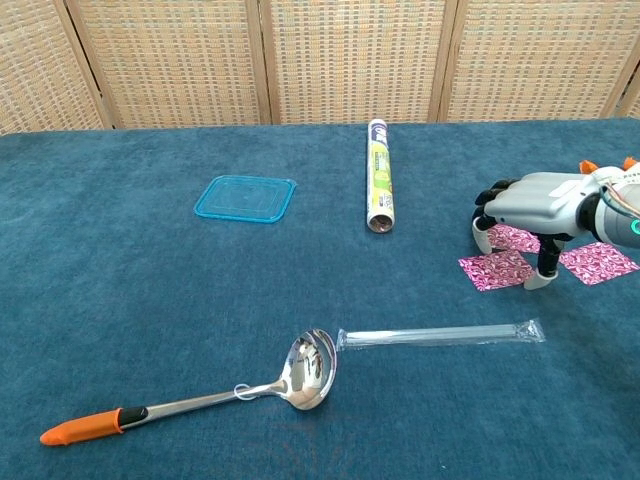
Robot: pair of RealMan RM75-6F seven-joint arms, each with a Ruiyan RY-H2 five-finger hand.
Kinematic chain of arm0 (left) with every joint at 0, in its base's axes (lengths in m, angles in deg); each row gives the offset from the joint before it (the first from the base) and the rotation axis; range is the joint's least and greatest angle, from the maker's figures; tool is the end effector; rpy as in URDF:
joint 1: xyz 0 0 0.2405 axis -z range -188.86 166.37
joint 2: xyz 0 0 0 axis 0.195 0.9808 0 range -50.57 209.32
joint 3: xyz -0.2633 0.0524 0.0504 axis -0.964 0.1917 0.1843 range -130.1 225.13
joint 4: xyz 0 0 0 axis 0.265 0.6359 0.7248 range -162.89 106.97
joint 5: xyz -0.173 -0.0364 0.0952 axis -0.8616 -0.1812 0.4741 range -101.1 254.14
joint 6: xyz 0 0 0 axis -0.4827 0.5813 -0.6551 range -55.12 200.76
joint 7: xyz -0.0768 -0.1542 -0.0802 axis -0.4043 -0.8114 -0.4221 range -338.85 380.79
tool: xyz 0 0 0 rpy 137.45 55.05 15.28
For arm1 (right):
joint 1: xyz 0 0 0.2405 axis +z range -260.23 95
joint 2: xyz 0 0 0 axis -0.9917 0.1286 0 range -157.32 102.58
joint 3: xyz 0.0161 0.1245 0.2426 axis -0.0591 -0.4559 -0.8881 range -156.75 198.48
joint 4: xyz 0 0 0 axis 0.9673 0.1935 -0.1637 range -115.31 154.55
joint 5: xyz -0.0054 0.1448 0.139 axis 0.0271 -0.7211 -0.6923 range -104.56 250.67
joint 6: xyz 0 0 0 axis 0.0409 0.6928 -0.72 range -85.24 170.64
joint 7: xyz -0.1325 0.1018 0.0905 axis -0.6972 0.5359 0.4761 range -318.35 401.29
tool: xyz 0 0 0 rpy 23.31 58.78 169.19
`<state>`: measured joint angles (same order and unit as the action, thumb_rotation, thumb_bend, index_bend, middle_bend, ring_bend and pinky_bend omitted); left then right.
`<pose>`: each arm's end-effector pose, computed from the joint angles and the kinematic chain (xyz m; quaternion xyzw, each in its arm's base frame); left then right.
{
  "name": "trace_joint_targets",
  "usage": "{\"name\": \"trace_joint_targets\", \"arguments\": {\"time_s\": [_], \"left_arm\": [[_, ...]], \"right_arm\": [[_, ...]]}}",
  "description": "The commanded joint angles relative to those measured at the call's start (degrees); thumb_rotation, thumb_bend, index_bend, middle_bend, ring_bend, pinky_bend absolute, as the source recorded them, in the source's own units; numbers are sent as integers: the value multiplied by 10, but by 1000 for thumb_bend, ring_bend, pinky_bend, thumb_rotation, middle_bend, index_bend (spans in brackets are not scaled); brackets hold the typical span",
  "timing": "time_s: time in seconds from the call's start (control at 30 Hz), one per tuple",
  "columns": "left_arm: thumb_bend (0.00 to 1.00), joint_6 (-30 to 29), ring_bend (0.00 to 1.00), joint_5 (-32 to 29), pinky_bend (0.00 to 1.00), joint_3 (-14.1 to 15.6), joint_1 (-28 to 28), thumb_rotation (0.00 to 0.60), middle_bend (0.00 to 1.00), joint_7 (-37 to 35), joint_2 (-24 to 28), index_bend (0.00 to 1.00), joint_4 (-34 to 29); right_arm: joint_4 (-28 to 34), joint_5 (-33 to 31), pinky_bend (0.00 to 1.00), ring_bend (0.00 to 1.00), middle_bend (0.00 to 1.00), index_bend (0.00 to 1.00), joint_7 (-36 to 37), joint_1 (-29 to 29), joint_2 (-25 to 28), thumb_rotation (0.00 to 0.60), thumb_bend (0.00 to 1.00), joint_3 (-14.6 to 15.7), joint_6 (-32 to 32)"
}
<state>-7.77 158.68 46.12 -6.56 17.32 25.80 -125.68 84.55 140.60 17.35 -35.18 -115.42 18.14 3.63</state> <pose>-0.3340 0.2194 0.2154 -0.5918 -0.4237 -0.3404 0.5953 -0.2274 -0.4318 -0.0342 0.8463 -0.2465 0.1679 0.4414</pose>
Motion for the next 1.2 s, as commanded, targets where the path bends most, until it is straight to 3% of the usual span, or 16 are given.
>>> {"name": "trace_joint_targets", "arguments": {"time_s": [0.03, 0.27, 0.4, 1.2], "left_arm": [[0, 1, 0, 0, 0, 0, 0, 203, 0, 0, 0, 23, 0], [0, 0, 0, 1, 0, 0, 0, 203, 0, 0, 0, 23, -1], [0, -1, 0, 1, 0, 0, 0, 201, 0, 0, 1, 22, -1], [0, -3, 0, 2, 0, 0, -2, 203, 0, -5, 0, 23, 2]], "right_arm": [[-1, 0, 0, 0, 216, 418, 2, -1, -1, 600, 259, 0, -1], [-4, 6, 0, 0, 228, 444, 8, -1, -2, 600, 260, 0, -3], [-4, 8, 0, 0, 232, 454, 12, -2, -1, 600, 311, 0, -4], [31, 12, 0, 0, 243, 471, 11, -2, 20, 600, 312, -6, -15]]}}
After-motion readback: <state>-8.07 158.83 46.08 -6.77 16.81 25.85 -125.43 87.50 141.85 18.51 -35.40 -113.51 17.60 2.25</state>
